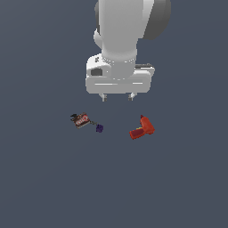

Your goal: Pick up a designated object from a clutter of objects.

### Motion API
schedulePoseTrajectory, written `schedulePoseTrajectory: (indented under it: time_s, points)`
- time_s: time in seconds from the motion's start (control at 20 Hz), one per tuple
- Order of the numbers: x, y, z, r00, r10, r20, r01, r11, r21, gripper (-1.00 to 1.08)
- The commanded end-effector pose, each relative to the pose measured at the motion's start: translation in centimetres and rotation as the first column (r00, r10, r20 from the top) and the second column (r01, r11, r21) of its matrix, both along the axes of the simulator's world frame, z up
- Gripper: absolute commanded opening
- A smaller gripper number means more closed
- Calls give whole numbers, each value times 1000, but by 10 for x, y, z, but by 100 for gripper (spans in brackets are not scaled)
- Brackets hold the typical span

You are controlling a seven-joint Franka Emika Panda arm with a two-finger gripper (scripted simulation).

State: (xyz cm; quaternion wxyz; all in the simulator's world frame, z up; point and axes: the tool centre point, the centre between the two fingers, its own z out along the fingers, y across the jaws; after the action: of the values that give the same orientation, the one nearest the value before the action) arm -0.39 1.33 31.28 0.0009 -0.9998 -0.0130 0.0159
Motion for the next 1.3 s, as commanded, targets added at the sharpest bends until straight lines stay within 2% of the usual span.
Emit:
schedulePoseTrajectory:
  time_s: [0.0, 0.65, 1.25]
  points:
    - [0, 0, 0, 1000, 0, 0, 0, 1000, 0, 108]
    - [4, 9, -1, 1000, 2, 6, -2, 1000, -12, 108]
    - [11, 15, -27, 992, -125, 27, 126, 992, -32, 108]
